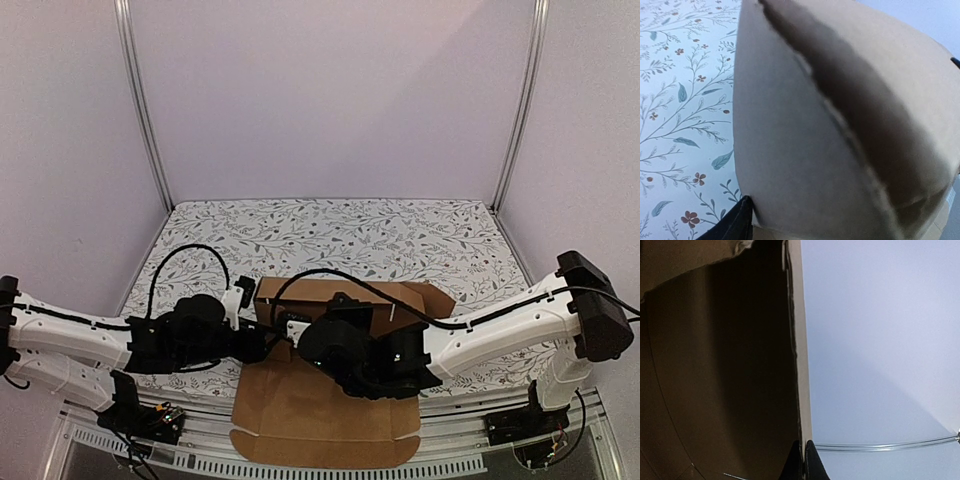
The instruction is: Fold the paper box
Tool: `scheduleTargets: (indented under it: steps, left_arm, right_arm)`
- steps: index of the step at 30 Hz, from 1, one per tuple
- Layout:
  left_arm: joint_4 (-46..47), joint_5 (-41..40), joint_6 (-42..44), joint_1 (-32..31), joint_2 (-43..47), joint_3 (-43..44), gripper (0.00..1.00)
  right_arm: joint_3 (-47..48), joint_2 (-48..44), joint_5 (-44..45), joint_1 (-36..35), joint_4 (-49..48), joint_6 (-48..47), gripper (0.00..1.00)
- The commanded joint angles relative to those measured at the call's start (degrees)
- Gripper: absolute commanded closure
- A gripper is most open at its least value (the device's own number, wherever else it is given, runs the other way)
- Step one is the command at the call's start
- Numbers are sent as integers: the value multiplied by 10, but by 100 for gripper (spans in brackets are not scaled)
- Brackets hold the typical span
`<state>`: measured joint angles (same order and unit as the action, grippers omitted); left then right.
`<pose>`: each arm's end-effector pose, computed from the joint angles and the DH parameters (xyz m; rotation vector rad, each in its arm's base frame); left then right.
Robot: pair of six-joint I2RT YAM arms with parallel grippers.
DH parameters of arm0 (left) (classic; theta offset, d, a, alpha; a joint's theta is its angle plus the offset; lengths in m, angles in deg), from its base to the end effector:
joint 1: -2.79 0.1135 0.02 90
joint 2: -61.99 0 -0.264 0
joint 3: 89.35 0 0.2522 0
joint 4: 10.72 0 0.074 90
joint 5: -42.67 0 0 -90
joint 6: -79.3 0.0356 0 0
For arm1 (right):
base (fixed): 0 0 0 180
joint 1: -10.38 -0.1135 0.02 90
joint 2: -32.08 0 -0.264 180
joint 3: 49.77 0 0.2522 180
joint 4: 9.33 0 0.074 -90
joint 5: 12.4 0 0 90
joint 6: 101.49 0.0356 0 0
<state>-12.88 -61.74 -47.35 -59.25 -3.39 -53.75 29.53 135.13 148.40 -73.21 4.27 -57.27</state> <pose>0.1114 -0.1910 0.1709 0.3325 2.1778 -0.7443 0.0757 0.3725 0.2171 -1.3257 1.3113 -0.9007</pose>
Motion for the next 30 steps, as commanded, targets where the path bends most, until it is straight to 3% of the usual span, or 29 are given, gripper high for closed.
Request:
scheduleTargets:
  steps: [1,11,22,30]
  left_arm:
    - [15,-105,3,-27,-24,20,39]
    - [34,-174,8,-61,-81,39,44]
    - [49,-204,3,-79,-109,49,71]
    - [53,-218,-3,-89,-139,75,83]
  right_arm:
    - [12,19,-15,-9,41,41,100]
    - [16,17,-13,-15,52,56,100]
    - [23,20,-15,-18,63,72,100]
    - [48,32,-13,-26,102,104,100]
